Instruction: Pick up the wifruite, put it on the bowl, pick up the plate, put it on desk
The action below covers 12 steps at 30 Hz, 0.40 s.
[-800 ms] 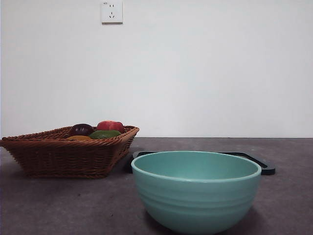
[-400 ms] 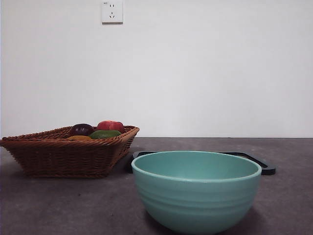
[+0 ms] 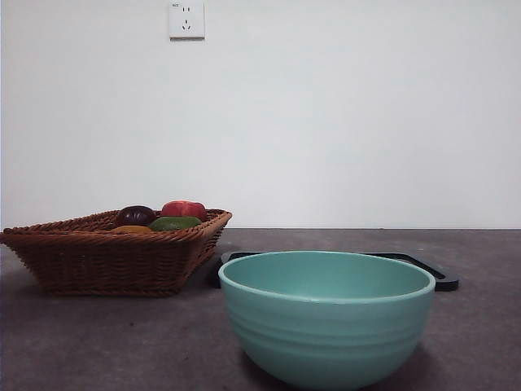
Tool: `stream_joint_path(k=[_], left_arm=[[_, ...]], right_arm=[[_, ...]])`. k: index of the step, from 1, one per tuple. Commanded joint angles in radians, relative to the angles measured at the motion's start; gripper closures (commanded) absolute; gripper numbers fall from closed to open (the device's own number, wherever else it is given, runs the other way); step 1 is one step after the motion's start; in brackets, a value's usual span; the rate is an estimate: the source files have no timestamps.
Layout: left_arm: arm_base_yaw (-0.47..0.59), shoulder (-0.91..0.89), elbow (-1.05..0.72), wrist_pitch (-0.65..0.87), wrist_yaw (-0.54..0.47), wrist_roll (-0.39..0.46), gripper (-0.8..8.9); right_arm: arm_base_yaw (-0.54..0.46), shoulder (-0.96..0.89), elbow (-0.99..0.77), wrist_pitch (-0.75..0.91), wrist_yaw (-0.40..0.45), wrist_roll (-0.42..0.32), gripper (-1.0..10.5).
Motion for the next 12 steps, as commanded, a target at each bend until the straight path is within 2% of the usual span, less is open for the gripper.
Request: stream_joint_path(k=[1, 8, 12], left_arm=[[-0.004, 0.038, 0.020, 0.008, -0.002, -0.035, 1.29], [-0.004, 0.197, 0.021, 0.008, -0.040, -0.086, 1.31], [-0.004, 0.321, 0.026, 0.010, -0.103, -0.089, 1.30]], right_arm=[[0.005, 0.003, 0.016, 0.010, 0.000, -0.003, 3.5], [0.005, 0.003, 0.016, 0.010, 0.000, -0.003, 3.5], [0.005, 0.003, 0.016, 0.010, 0.000, -0.003, 3.5]])
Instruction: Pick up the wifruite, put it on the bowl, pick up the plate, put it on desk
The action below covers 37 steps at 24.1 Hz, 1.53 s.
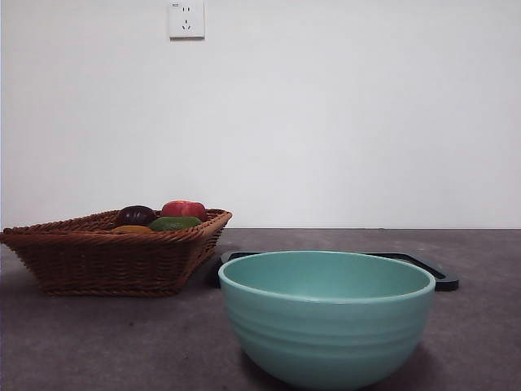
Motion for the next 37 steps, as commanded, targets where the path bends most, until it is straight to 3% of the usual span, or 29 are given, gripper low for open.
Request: stream_joint_path(k=[1, 10, 15, 23, 37], left_arm=[[-0.003, 0.087, 0.027, 0.008, -0.044, -0.013, 1.30], [-0.011, 0.386, 0.059, 0.015, -0.158, -0.010, 1.30], [-0.038, 0.582, 0.152, 0.015, -0.319, -0.010, 1.30], [-0.105, 0.854, 0.301, 0.027, -0.487, -0.010, 1.30], [-0.109, 1.080, 0.304, 0.172, -0.541, -0.012, 1.31]], right_arm=[[0.005, 0.003, 0.016, 0.010, 0.000, -0.003, 3.5], [0.005, 0.003, 0.016, 0.011, 0.000, -0.003, 3.5], [0.005, 0.003, 0.016, 0.010, 0.000, -0.003, 3.5], [0.005, 0.002, 0.023, -0.024, 0.000, -0.005, 3.5], [0.005, -0.104, 0.034, -0.103, -0.002, 0.017, 3.5]])
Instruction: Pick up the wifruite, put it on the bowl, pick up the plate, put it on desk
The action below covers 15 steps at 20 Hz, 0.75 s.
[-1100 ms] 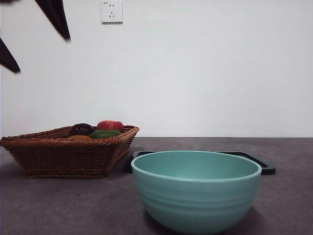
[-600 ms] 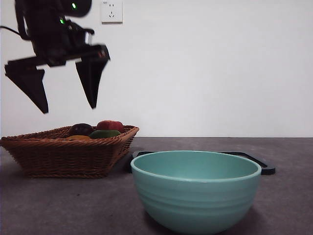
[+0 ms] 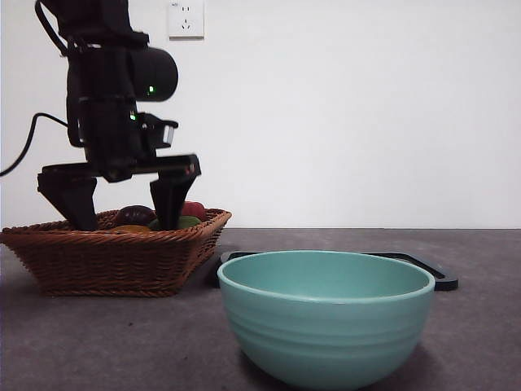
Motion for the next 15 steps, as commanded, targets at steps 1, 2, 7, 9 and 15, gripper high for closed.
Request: stream_joint_path(k=[1, 2, 7, 9, 15], left_arm=[[-0.005, 0.031, 0.025, 0.013, -0.016, -0.004, 1.31], [-0.005, 0.035, 0.025, 0.010, -0.016, -0.004, 1.33], [-0.005, 0.055, 0.025, -0.006, -0.016, -0.007, 2.05], [-0.005, 0.061, 0.025, -0.015, -0.016, -0.014, 3.33], [-0.005, 0.063, 0.028, -0.013, -0.014, -0.016, 6.01]], right_arm=[[0.005, -0.010, 0.019, 0.004, -0.001, 0.015, 3.5], [0.005, -0.015, 0.020, 0.004, -0.001, 0.016, 3.5], [0.005, -0.016, 0.020, 0.004, -0.002, 0.018, 3.5], [0.005, -0.016, 0.020, 0.003, -0.001, 0.019, 3.5], [0.005, -0.016, 0.020, -0.003, -0.001, 0.018, 3.5]])
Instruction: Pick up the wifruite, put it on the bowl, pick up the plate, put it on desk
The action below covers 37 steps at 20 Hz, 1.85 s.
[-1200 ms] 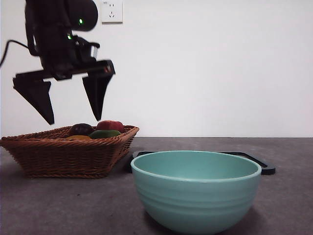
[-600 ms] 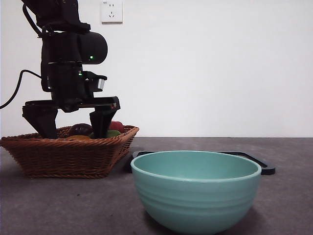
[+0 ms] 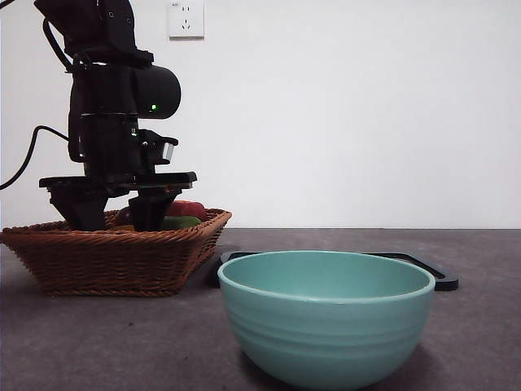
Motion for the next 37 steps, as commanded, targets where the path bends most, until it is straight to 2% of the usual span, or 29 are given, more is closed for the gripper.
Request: stream_joint_path(k=[1, 5, 9, 12, 17, 20, 23, 30, 37], left_arm=[[-0.005, 0.025, 0.035, -0.012, -0.001, -0.008, 6.01], [-0.003, 0.011, 0.131, -0.134, -0.001, -0.031, 6.00], [-0.045, -0.088, 0.162, -0.204, 0.006, -0.055, 6.00], [-0.116, -0.180, 0.162, -0.230, 0.007, -0.079, 6.00], [-0.275, -0.275, 0.162, -0.344, 0.062, -0.120, 6.00], [-0.372, -0.274, 0.162, -0.381, 0.063, -0.204, 5.96], [-0.471, -0.274, 0.162, -0.376, 0.058, -0.279, 5.38], [-0.618, -0.239, 0.162, -0.278, 0.046, -0.318, 5.37], [-0.686, -0.064, 0.162, -0.239, 0.046, -0.314, 5.37]], right_arm=[[0.005, 0.000, 0.020, 0.003, -0.001, 0.010, 3.5], [0.005, 0.000, 0.020, 0.005, -0.039, 0.026, 3.5], [0.005, 0.000, 0.045, -0.043, -0.035, 0.029, 3.5], [0.005, 0.000, 0.089, -0.068, -0.014, 0.028, 3.5], [0.005, 0.000, 0.172, -0.163, 0.081, 0.017, 3.5], [0.005, 0.000, 0.198, -0.192, 0.087, 0.016, 3.5], [0.005, 0.000, 0.203, -0.196, 0.087, 0.017, 3.5], [0.005, 0.000, 0.203, -0.200, 0.086, 0.018, 3.5], [0.005, 0.000, 0.203, -0.200, 0.086, 0.017, 3.5]])
